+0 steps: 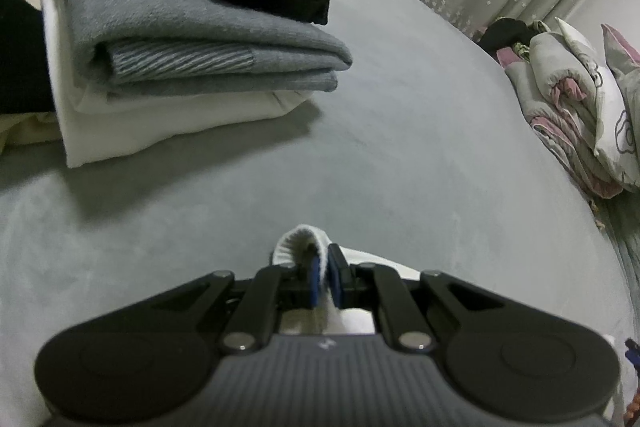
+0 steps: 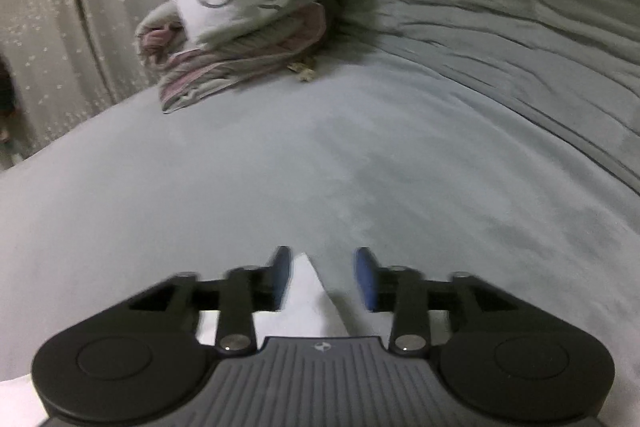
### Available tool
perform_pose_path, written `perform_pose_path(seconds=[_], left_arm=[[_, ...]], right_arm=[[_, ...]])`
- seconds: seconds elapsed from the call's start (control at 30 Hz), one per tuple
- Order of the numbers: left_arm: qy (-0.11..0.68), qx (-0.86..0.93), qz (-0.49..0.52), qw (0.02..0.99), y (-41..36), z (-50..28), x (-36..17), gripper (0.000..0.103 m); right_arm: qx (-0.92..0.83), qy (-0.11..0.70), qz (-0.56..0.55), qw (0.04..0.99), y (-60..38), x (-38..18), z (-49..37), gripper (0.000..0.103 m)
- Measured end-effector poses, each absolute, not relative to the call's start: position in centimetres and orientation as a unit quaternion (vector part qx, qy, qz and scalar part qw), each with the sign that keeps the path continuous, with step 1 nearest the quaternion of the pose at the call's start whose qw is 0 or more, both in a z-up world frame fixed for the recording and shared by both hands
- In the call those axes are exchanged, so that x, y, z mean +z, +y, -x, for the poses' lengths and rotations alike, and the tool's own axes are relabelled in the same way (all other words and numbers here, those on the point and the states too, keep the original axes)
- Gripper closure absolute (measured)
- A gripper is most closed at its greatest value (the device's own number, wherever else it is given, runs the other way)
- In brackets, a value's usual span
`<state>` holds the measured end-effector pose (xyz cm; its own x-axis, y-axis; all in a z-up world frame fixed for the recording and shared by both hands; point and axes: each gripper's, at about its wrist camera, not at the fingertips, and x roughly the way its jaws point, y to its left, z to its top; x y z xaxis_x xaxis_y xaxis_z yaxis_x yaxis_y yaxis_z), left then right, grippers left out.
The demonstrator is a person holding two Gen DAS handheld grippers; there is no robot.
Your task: Fold clothes
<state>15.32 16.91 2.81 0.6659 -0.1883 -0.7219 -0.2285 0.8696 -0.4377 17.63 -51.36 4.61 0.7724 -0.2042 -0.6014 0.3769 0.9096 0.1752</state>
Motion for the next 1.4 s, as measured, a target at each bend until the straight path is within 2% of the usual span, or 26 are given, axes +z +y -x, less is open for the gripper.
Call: perform_pose_path(seconds=[0.2, 0.23, 0.27, 0.3, 0.47, 0.77, 1.13, 1.4], left_arm=[[0.401, 0.016, 0.235, 0.885, 16.6, -15.4, 3.1, 0.097], [0.394, 0.022, 0.230, 0.890, 16.5, -15.2, 3.3, 0.097], [0.385, 0.025, 0.226, 0.894, 16.4, -15.1, 3.6, 0.097], [0.375, 0.026, 0.225, 0.899, 16.3, -14.9, 3.9, 0.097], [0.347, 0.013, 0.238, 0.907, 16.4, -14.4, 5.0, 0.097], [0.326, -0.008, 0.259, 0.909, 17.1, -14.6, 5.4, 0.097], [0.302, -0.028, 0.229, 0.925, 15.9, -14.3, 6.6, 0.097], [0.259, -0.059, 0.241, 0.933, 15.8, -12.9, 8.7, 0.097]], right_arm=[[-0.122, 0.338, -0.071, 0.931, -50.1, 2.2, -19.3, 0.059], [-0.113, 0.337, -0.061, 0.933, -49.9, 2.2, -19.3, 0.066], [-0.103, 0.335, -0.050, 0.935, -49.6, 2.1, -19.3, 0.096], [-0.099, 0.334, -0.040, 0.937, -49.3, 2.1, -19.3, 0.098], [-0.129, 0.309, 0.019, 0.942, -47.8, 2.8, -18.8, 0.099], [-0.220, 0.194, 0.055, 0.955, -47.1, 9.7, -17.7, 0.099], [-0.230, 0.197, 0.021, 0.953, -47.8, 12.8, -16.7, 0.099], [-0.234, 0.138, -0.008, 0.962, -48.2, 18.6, -9.8, 0.099]])
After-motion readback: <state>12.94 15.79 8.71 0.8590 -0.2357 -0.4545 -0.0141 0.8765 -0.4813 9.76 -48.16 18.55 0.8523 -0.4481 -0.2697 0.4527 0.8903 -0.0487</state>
